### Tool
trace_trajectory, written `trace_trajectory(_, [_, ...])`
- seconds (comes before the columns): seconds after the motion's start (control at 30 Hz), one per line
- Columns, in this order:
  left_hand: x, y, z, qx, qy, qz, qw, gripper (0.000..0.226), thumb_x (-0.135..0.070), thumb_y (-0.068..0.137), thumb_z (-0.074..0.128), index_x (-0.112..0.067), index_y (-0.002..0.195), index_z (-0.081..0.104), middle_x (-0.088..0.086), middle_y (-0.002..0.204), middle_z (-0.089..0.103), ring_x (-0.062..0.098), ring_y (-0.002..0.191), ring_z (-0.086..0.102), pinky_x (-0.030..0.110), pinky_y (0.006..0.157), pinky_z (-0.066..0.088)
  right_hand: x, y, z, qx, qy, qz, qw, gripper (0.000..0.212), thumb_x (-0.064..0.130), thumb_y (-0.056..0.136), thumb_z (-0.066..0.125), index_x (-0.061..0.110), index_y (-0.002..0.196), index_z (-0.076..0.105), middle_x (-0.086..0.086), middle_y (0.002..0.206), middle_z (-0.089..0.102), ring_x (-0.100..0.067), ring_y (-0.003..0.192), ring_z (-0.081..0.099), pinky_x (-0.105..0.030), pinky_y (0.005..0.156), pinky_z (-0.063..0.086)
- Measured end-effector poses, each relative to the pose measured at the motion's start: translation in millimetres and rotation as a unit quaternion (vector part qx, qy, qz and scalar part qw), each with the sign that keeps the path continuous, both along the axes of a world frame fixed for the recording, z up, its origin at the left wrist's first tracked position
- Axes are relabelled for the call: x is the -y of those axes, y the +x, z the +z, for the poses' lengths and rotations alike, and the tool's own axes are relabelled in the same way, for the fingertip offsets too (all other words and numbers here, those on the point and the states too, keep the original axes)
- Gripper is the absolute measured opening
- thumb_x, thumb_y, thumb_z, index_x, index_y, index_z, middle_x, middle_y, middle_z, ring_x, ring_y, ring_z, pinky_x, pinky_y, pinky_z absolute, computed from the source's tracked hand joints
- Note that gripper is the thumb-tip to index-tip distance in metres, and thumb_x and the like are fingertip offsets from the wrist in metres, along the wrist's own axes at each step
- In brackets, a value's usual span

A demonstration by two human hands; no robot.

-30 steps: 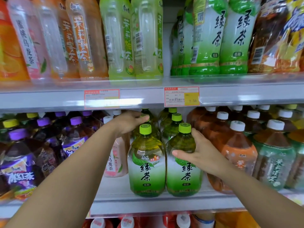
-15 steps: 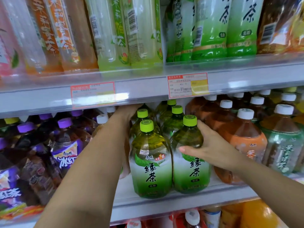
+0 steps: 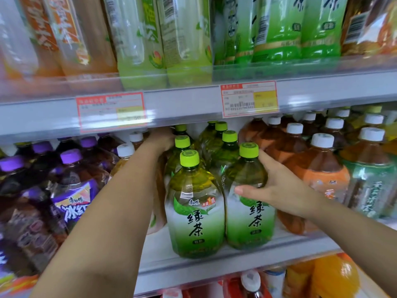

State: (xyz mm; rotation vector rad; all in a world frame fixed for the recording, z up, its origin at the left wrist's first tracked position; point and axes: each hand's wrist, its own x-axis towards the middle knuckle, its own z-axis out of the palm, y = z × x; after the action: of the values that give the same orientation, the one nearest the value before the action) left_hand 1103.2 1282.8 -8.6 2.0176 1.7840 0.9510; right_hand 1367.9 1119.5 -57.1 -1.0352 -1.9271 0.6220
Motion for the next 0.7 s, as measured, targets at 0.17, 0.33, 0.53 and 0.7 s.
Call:
trace_trajectory(0.17, [26,-1,8,-0.012,-0.018,-0.042,0.999,0.029,-0.026,0.084,0.068,-0.012,0.110,0.064,0.012,0.111,0.066,0.028,0.099,0.062,0.044,0.090,0.051,0,0,0,-0.010,-0.003,0.007,1.000,0.084,0.074,0.051,0.071,0.033,0.121,0.048,0.005,0.119,0.060,-0.011,0.109,0.059,-0.041,0.099,0.047])
trace_trajectory(0.33, [41,4,7,0.023,0.016,-0.066,0.997,0.021,-0.018,0.090,0.060,-0.014,0.110,0.066,0.011,0.114,0.065,0.027,0.102,0.060,0.042,0.093,0.049,1,0,0,-0.002,0.000,0.001,1.000,0.090,0.075,0.051,0.070,0.030,0.125,0.046,0.007,0.120,0.060,-0.011,0.111,0.058,-0.040,0.099,0.046])
trace_trajectory(0.53, [77,16,9,0.362,-0.065,-0.059,0.928,0.018,-0.011,0.096,0.047,-0.014,0.107,0.061,0.015,0.105,0.066,0.033,0.100,0.062,0.037,0.079,0.056,6,-1,4,0.001,-0.005,0.001,1.000,0.078,0.063,0.056,0.074,0.033,0.123,0.048,0.009,0.118,0.061,-0.008,0.110,0.059,-0.039,0.099,0.046])
trace_trajectory(0.7, [153,36,-13,0.347,0.063,0.047,0.935,0.042,-0.043,0.097,0.040,-0.017,0.127,0.054,0.006,0.131,0.055,0.026,0.123,0.048,0.034,0.100,0.035,11,0,7,-0.002,-0.018,0.005,1.000,0.074,0.058,0.059,0.075,0.031,0.124,0.048,0.008,0.118,0.061,-0.008,0.109,0.059,-0.038,0.099,0.047])
